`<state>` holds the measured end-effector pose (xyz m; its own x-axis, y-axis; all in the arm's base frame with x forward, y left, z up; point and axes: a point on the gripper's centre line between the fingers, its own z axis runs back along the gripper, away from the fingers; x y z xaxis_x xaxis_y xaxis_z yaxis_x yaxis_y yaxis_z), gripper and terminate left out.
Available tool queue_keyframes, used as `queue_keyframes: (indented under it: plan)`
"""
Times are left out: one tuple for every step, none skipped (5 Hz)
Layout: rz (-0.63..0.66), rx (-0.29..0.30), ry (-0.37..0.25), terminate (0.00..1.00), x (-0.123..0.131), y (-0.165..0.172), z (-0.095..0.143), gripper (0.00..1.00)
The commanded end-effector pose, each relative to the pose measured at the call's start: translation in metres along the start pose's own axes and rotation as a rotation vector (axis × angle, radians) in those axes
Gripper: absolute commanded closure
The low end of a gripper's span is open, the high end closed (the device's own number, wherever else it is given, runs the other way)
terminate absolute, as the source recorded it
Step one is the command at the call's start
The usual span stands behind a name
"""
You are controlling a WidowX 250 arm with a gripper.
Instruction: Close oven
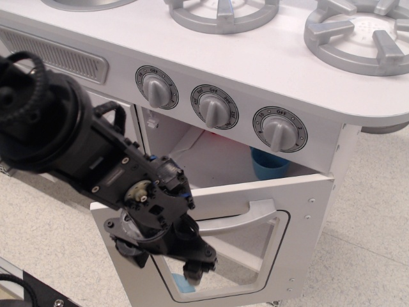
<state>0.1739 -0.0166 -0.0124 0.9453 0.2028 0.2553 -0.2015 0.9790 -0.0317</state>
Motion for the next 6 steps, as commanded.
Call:
queue_keyframes:
  plan:
    - [0.114,0.011,-0.072,0.0,0.038,0.001,-0.003,0.0]
    - [0.12,0.027,-0.109,0.0,0.047,0.0,0.0,0.0]
    - [0.133,0.027,-0.137,0.0,0.059,0.001,0.001,0.0]
    - [0.168,0.045,-0.181,0.0,0.078,0.003,-0.003,0.0]
    - [0.187,0.059,-0.184,0.0,0.092,0.006,-0.009,0.0]
    - [0.194,0.055,-0.187,0.0,0.098,0.007,-0.008,0.0]
